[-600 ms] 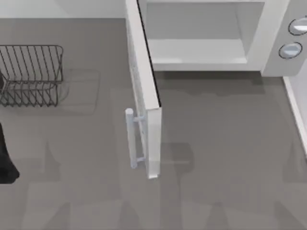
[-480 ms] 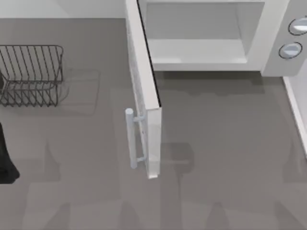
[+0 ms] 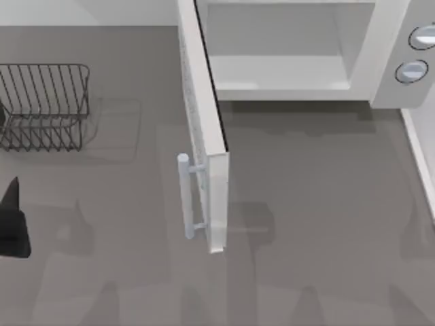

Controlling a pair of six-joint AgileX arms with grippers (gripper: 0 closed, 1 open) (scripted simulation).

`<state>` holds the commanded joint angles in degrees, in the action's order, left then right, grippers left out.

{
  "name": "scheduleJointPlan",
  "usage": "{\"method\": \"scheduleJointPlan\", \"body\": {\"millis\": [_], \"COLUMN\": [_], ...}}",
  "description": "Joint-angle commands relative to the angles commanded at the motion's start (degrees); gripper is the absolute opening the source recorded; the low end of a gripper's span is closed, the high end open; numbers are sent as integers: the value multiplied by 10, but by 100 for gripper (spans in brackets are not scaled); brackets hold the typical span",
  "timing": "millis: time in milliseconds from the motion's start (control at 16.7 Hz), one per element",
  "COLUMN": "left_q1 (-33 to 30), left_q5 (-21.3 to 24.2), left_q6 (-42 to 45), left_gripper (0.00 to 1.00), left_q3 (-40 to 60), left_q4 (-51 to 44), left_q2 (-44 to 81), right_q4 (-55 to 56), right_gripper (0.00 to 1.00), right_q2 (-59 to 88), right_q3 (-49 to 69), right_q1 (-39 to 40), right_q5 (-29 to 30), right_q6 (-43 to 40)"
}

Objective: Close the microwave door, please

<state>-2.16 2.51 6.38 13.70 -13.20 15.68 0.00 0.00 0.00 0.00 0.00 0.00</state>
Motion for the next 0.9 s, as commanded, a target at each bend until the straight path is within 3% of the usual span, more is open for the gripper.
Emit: {"method": "scheduleJointPlan", "body": {"millis": [360,900], "left_q1": [-34,-117], "left_q5": [40,133], "left_q6": [108,311], "left_gripper": [100,100], "left_q3": [226,658], "left_q4": [-207,-545], "left_q2": [247,655], "right_q4": [0,0], "right_gripper": [100,100], "right_q2": [0,0], "right_q3": [0,0], "right_q1": [0,0], "right_q5": [0,0], "right_q6": [0,0]}}
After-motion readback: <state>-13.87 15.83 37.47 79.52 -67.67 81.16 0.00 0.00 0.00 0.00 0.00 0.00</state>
